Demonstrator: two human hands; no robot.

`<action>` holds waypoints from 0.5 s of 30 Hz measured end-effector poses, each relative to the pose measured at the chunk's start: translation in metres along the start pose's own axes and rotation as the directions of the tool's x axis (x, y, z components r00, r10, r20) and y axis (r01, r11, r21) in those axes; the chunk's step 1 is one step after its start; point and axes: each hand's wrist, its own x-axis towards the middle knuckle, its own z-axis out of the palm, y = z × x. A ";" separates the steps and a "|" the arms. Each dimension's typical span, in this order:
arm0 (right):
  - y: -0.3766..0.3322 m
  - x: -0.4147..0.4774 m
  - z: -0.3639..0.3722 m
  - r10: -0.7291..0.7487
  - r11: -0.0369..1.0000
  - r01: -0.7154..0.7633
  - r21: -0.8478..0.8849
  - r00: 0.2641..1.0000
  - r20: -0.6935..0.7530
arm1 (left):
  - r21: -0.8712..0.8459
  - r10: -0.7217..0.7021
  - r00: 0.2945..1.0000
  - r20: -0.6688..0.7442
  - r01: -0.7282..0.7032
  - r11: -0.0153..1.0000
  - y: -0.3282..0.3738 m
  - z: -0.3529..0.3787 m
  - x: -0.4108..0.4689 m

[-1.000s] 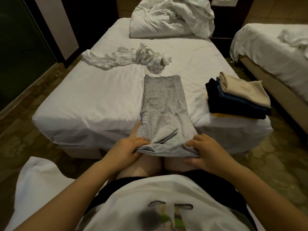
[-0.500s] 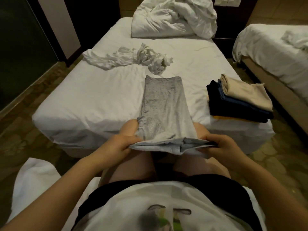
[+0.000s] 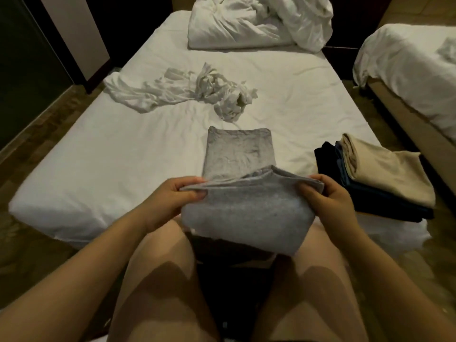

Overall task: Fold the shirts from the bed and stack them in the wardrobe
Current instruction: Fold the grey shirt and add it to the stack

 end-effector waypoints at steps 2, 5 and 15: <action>0.004 0.043 0.010 0.002 0.999 -0.005 -0.052 0.999 -0.053 | -0.111 -0.026 0.990 -0.140 0.011 0.994 0.003 -0.004 0.042; 0.018 0.114 0.026 0.028 0.993 -0.042 -0.113 0.993 -0.117 | -0.183 -0.120 0.975 -0.185 0.085 0.979 -0.005 -0.014 0.109; 0.114 0.290 0.071 0.290 0.922 -0.310 -0.230 0.950 -0.118 | -0.379 -0.443 0.894 -0.058 0.391 0.839 -0.066 -0.071 0.287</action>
